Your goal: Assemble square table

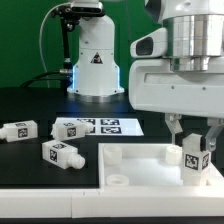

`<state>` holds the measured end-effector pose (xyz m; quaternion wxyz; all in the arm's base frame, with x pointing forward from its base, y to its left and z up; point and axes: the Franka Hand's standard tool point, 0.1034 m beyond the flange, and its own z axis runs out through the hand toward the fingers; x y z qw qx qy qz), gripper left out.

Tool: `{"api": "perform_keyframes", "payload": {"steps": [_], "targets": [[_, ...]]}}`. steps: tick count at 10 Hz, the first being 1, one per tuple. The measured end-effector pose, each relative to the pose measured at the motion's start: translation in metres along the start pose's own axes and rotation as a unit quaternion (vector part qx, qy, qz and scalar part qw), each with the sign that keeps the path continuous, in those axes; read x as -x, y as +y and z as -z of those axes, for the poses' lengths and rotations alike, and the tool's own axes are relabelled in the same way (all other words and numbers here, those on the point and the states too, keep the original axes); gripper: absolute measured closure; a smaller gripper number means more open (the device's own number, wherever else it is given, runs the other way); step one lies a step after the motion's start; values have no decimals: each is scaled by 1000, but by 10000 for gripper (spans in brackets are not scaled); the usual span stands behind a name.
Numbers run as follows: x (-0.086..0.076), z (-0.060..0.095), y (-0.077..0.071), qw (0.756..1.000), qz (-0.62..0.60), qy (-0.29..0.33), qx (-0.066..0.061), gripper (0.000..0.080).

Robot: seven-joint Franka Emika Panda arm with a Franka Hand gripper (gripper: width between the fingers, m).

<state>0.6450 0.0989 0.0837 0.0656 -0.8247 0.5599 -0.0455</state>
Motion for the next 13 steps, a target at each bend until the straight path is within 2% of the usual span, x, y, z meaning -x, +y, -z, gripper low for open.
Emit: {"api": "perform_keyframes", "payload": {"steps": [1, 3, 5, 6, 7, 8, 9, 12, 13], "targets": [[1, 0, 1, 996, -85, -8, 0, 514], [5, 1, 2, 985, -171, -9, 2, 512], [5, 1, 2, 984, -179, -9, 5, 512], [5, 1, 2, 985, -172, -9, 5, 402], [7, 4, 1, 998, -66, -10, 12, 402], [9, 5, -2, 999, 48, -14, 6, 256], [9, 3, 0, 988, 153, -20, 4, 173], [5, 3, 1, 967, 255, -16, 6, 154], [7, 1, 1, 942, 336, -10, 11, 151]]}}
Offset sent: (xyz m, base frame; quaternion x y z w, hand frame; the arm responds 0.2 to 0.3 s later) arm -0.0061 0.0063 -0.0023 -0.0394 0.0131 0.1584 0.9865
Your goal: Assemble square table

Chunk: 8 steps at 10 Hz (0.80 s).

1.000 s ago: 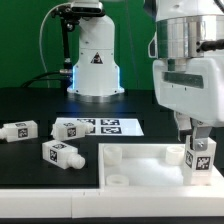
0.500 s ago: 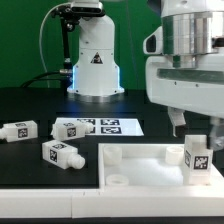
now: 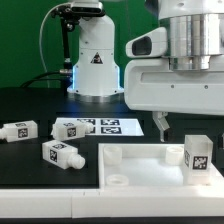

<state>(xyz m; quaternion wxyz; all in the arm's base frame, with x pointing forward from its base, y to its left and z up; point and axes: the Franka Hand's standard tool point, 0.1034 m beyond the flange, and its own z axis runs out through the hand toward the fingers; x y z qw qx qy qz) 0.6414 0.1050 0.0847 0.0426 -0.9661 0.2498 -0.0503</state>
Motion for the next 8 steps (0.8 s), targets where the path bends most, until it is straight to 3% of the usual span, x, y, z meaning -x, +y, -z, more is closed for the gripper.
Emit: {"api": "perform_keyframes", "payload": {"steps": [1, 3, 4, 5, 7, 8], "targets": [[5, -4, -7, 993, 117, 7, 9, 150], [6, -6, -7, 984, 175, 6, 12, 152], [6, -6, -7, 989, 147, 6, 12, 270], [6, -6, -7, 990, 140, 6, 12, 270], [6, -6, -6, 998, 61, 6, 12, 514], [6, -6, -5, 1000, -3, 8, 13, 514]]}}
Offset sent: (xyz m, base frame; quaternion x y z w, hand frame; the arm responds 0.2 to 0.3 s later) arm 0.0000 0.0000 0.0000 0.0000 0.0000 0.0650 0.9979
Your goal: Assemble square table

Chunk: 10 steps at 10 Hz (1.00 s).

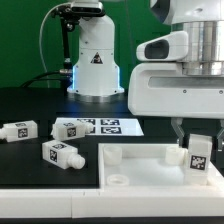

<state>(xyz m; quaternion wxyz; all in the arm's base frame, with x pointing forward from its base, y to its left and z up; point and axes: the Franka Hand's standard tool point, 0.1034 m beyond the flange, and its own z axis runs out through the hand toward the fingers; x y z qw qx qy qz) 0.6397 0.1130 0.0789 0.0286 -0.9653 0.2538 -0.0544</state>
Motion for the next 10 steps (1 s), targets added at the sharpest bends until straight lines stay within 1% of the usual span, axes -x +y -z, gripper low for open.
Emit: {"api": "perform_keyframes", "payload": {"steps": [2, 3, 4, 5, 6, 8, 9, 10], "targets": [[1, -1, 1, 994, -111, 5, 2, 514], [1, 0, 1, 979, -205, 4, 3, 514], [1, 0, 2, 952, -306, -4, -1, 514], [0, 0, 3, 938, -347, -8, -5, 514], [1, 0, 2, 935, -355, -8, -5, 512], [1, 0, 2, 909, -417, -9, -4, 512], [1, 0, 2, 890, -456, -12, -6, 512], [2, 0, 1, 837, -546, -27, -12, 512]]}}
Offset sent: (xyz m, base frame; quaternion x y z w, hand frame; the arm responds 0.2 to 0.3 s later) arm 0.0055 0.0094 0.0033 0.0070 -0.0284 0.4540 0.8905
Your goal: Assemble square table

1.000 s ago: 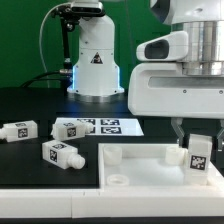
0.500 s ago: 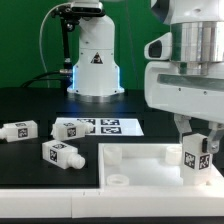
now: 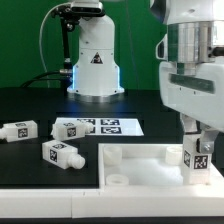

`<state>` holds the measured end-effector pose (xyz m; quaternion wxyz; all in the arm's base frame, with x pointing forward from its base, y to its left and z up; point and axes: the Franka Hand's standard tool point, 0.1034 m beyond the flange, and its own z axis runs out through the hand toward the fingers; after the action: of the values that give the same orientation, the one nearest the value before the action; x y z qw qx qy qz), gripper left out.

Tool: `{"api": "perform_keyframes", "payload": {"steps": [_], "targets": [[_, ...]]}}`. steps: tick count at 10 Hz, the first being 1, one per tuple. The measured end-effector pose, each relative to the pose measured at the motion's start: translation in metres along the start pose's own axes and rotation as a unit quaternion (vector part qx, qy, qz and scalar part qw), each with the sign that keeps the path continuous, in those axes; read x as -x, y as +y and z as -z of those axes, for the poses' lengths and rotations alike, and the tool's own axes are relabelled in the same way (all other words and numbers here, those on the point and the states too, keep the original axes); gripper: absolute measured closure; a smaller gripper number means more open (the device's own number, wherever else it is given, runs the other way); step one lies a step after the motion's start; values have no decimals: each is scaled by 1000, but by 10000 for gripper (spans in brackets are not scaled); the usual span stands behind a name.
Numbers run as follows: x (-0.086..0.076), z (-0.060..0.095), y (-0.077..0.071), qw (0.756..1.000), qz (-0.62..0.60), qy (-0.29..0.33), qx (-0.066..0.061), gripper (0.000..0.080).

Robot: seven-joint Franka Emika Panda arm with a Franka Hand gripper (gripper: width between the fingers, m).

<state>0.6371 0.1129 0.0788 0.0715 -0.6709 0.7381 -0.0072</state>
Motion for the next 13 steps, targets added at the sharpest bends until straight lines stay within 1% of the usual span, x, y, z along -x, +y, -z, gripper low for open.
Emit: {"api": "perform_keyframes", "payload": {"steps": [1, 2, 3, 6, 7, 8, 9, 10, 11, 13], "targets": [[2, -1, -1, 995, -96, -11, -9, 512], [4, -1, -2, 988, -154, -13, -13, 512], [3, -1, -3, 982, -188, -16, -23, 512], [2, -1, -3, 983, -180, -17, -22, 510], [2, -1, -3, 984, -176, -17, -22, 304], [2, -1, -3, 985, -171, -17, -23, 304], [4, 4, -2, 990, -134, -18, -25, 179], [7, 17, -2, 994, -106, -23, -30, 158], [8, 29, -2, 995, -94, -29, -34, 158], [7, 24, 0, 995, -94, -26, -31, 151]]}}
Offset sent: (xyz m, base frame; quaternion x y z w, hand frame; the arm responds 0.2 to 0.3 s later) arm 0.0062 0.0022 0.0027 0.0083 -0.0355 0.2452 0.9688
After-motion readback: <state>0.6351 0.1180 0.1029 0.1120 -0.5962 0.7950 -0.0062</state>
